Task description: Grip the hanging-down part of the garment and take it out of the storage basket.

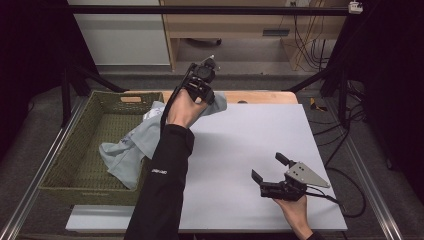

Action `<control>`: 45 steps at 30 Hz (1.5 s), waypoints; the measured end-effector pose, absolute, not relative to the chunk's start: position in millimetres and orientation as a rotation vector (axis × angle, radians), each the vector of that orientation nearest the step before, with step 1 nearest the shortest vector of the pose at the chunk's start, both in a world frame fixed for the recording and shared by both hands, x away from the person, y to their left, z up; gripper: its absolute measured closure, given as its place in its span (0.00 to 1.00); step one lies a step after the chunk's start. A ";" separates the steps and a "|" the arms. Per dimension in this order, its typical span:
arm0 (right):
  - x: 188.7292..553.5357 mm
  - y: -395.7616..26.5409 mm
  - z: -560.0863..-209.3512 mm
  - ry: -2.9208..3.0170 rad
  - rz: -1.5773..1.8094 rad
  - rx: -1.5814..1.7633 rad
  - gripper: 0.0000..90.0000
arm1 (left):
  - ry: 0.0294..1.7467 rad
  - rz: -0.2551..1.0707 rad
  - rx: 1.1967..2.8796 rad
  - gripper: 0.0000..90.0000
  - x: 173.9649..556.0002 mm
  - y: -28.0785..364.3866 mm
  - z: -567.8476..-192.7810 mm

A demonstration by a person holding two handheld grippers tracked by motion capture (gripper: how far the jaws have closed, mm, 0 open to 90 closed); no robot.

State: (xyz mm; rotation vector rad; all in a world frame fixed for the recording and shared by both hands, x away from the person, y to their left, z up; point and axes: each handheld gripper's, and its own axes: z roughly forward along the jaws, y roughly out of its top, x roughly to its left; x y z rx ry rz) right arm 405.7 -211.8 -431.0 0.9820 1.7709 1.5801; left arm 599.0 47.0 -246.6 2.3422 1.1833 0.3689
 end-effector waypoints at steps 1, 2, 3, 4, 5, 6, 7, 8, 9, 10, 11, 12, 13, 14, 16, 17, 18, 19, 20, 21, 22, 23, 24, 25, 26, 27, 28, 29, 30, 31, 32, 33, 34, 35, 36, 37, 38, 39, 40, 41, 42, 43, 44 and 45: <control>405.3 -212.0 -430.7 1.775 1.576 0.985 0.00 | 1.183 0.371 2.346 0.92 598.7 46.6 -246.6; 405.2 -212.2 -430.6 1.776 1.572 0.986 0.00 | 1.180 0.371 2.348 0.92 598.5 46.3 -246.8; 405.0 -212.3 -430.4 1.780 1.574 0.990 0.00 | 1.180 0.371 2.350 0.92 598.4 46.2 -246.9; 405.3 -212.5 -430.5 1.777 1.571 0.987 0.00 | 1.180 0.372 2.350 0.92 598.4 46.2 -246.9; 405.9 -212.3 -430.6 1.769 1.567 0.989 0.00 | 1.181 0.368 2.349 0.92 598.7 46.4 -246.8; 406.0 -212.4 -430.4 1.771 1.569 0.989 0.00 | 1.185 0.364 2.348 0.92 599.1 46.6 -246.8; 406.3 -213.0 -430.4 1.775 1.566 0.980 0.00 | 1.186 0.364 2.348 0.92 599.5 46.8 -246.9; 406.2 -213.0 -430.4 1.774 1.567 0.982 0.00 | 1.185 0.361 2.349 0.92 599.7 46.7 -247.3; 406.8 -213.1 -430.5 1.772 1.569 0.970 0.00 | 1.184 0.360 2.352 0.92 600.1 46.4 -247.8; 407.7 -213.5 -430.7 1.773 1.569 0.959 0.00 | 1.184 0.364 2.357 0.92 600.4 46.2 -247.9; 408.7 -213.8 -431.2 1.773 1.567 0.946 0.00 | 1.185 0.353 2.357 0.92 600.7 45.6 -248.2; 407.8 -212.4 -430.3 1.774 1.572 0.982 0.00 | 1.185 0.356 2.358 0.92 600.9 45.1 -248.6; 408.8 -212.1 -429.9 1.775 1.570 0.988 0.00 | 1.186 0.356 2.358 0.92 601.2 44.6 -248.8; 410.1 -212.3 -429.8 1.774 1.574 0.985 0.00 | 1.185 0.358 2.363 0.92 601.6 44.3 -249.1; 413.0 -211.9 -428.6 1.772 1.576 0.994 0.00 | 1.182 0.360 2.366 0.92 602.1 44.5 -249.7; 415.1 -211.8 -428.4 1.763 1.581 0.983 0.00 | 1.182 0.361 2.367 0.92 602.2 44.6 -249.8; 417.0 -212.0 -427.6 1.765 1.580 0.968 0.00 | 1.183 0.354 2.362 0.92 602.1 44.8 -249.8; 418.0 -210.4 -426.6 1.762 1.581 0.988 0.00 | 1.183 0.352 2.362 0.92 602.3 45.2 -249.2; 418.9 -209.0 -425.2 1.770 1.590 0.992 0.00 | 1.183 0.352 2.364 0.92 602.5 45.6 -248.5; 422.3 -208.2 -425.4 1.764 1.572 0.962 0.00 | 1.183 0.355 2.363 0.92 602.5 45.8 -247.9; 423.7 -205.7 -424.5 1.759 1.580 0.971 0.00 | 1.185 0.354 2.362 0.92 602.6 46.1 -246.8; 424.9 -203.8 -423.1 1.768 1.588 0.982 0.00 | 1.182 0.361 2.362 0.92 602.5 46.6 -245.6; 427.8 -203.1 -422.6 1.768 1.587 0.966 0.00 | 1.181 0.357 2.362 0.92 602.4 47.1 -244.4; 430.4 -201.7 -421.7 1.767 1.587 0.963 0.00 | 1.183 0.359 2.360 0.92 602.3 47.4 -243.6; 431.1 -198.9 -419.6 1.767 1.601 0.994 0.00 | 1.181 0.360 2.359 0.92 602.2 47.8 -243.2; 434.7 -197.8 -419.0 1.763 1.600 0.957 0.00 | 1.179 0.356 2.358 0.92 602.4 48.5 -243.1; 436.5 -194.9 -417.3 1.758 1.603 0.954 0.00 | 1.178 0.356 2.357 0.92 602.4 49.1 -243.1; 437.6 -192.1 -415.2 1.763 1.609 0.962 0.00 | 1.177 0.353 2.356 0.92 602.5 49.6 -243.0; 439.6 -190.3 -413.9 1.772 1.605 0.956 0.00 | 1.175 0.351 2.357 0.92 602.4 49.9 -243.0; 441.7 -187.3 -412.5 1.771 1.605 0.950 0.00 | 1.172 0.351 2.359 0.92 602.1 50.1 -242.8; 443.6 -183.8 -411.2 1.770 1.598 0.949 0.00 | 1.171 0.351 2.360 0.92 601.8 50.2 -242.5; 445.3 -180.6 -409.9 1.777 1.602 0.942 0.00 | 1.170 0.351 2.360 0.92 601.4 50.1 -242.1; 447.4 -176.7 -408.8 1.776 1.618 0.938 0.00 | 1.167 0.352 2.362 0.92 601.1 50.0 -241.9; 449.1 -172.7 -407.4 1.778 1.618 0.943 0.00 | 1.165 0.352 2.363 0.92 600.8 50.2 -241.7; 450.8 -169.5 -406.3 1.789 1.609 0.930 0.00 | 1.164 0.354 2.364 0.92 600.5 50.4 -241.3; 452.7 -165.4 -405.3 1.790 1.620 0.923 0.00 | 1.163 0.353 2.364 0.92 600.4 50.8 -240.9; 454.8 -161.7 -404.5 1.789 1.613 0.915 0.00 | 1.161 0.358 2.367 0.92 600.4 51.4 -240.4; 456.0 -157.7 -403.3 1.797 1.611 0.917 0.00 | 1.159 0.358 2.367 0.92 600.3 51.8 -240.0; 457.8 -154.0 -402.3 1.795 1.622 0.909 0.00 | 1.159 0.353 2.363 0.92 599.9 51.9 -240.0; 458.5 -150.2 -400.8 1.798 1.631 0.922 0.00 | 1.157 0.351 2.363 0.92 599.5 52.0 -239.9; 460.5 -147.3 -400.0 1.801 1.619 0.906 0.00 | 1.154 0.351 2.366 0.92 599.1 52.2 -240.0; 462.0 -143.7 -399.4 1.803 1.619 0.902 0.00 | 1.151 0.358 2.369 0.92 598.7 52.7 -239.7; 463.6 -140.4 -399.0 1.807 1.626 0.901 0.00 | 1.147 0.352 2.371 0.92 598.3 53.1 -239.5; 465.7 -137.1 -398.7 1.810 1.624 0.902 0.00 | 1.143 0.352 2.371 0.92 597.8 53.5 -239.3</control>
